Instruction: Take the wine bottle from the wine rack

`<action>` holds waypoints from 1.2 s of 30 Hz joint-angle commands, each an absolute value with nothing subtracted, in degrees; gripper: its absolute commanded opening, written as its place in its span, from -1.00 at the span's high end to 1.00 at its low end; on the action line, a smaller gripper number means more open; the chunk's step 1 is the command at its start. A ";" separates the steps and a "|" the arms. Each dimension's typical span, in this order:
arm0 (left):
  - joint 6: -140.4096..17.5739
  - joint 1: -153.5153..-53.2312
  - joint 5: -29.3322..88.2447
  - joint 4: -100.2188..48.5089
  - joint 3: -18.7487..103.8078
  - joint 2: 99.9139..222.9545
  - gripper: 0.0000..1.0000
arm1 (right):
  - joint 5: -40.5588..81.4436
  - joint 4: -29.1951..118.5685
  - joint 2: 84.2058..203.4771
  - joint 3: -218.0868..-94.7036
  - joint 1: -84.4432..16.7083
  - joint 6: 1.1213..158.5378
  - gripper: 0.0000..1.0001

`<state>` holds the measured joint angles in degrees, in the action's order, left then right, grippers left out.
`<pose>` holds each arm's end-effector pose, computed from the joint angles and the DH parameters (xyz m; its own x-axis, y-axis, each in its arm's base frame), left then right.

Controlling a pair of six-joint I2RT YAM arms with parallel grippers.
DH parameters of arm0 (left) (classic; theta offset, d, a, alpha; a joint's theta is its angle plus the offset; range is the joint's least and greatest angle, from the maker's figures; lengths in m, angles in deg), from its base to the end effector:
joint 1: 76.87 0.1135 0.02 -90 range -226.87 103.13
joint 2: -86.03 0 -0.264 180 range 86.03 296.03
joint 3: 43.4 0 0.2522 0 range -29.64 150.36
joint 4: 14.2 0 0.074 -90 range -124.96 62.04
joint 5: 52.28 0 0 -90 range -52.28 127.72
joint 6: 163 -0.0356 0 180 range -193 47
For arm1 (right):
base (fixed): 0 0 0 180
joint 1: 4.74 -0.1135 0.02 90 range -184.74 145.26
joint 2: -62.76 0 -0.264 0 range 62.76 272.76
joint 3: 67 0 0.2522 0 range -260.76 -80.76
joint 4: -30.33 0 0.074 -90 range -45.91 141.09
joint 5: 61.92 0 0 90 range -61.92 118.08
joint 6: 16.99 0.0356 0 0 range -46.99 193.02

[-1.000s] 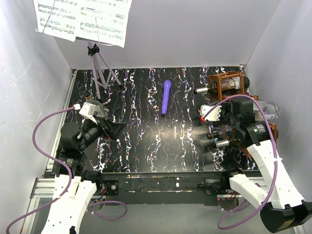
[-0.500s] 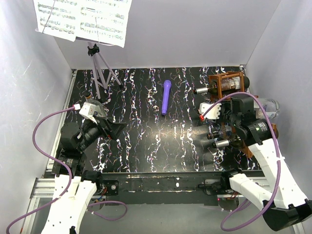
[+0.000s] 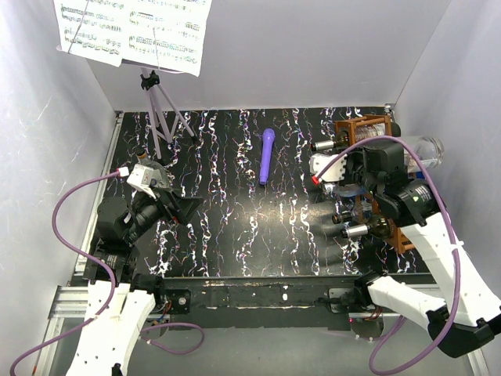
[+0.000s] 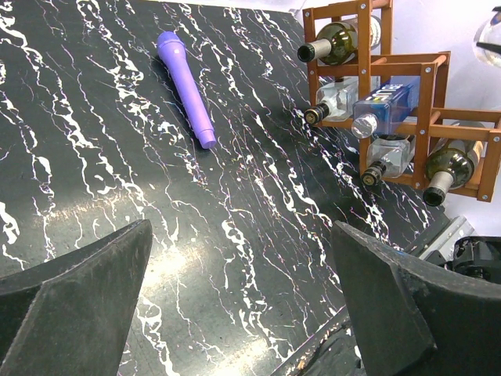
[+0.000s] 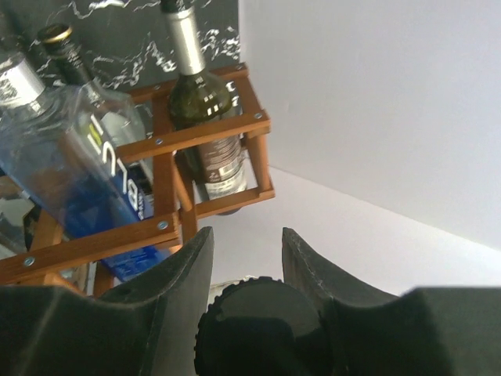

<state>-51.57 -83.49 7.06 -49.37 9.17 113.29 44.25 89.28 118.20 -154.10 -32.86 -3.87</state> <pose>0.1135 -0.0315 0.3243 -0.3769 -0.2727 -0.8852 0.4947 0.7487 -0.4413 0.1644 0.0766 0.4137 0.1365 -0.9876 -0.0774 -0.4470 0.0083 -0.8945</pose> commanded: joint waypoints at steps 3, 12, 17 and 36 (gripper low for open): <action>-52.34 -83.73 7.22 -49.32 8.86 113.01 -0.96 | 52.43 81.45 120.06 -164.86 -37.86 -13.91 0.97; -52.34 -83.73 9.59 -50.28 9.12 111.52 -0.96 | 53.75 74.16 125.24 -168.30 -50.96 -13.30 0.97; -52.61 -83.73 12.22 -51.60 9.47 110.29 -0.96 | 52.96 67.41 127.27 -166.38 -57.73 -10.66 0.97; -52.61 -83.73 20.75 -54.50 10.26 107.82 -0.96 | 32.49 37.16 127.63 -149.94 -71.63 43.98 0.97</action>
<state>-51.98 -83.49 19.28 -53.76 9.17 107.90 35.42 56.54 130.31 -149.23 -71.35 30.99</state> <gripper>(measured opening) 0.981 0.460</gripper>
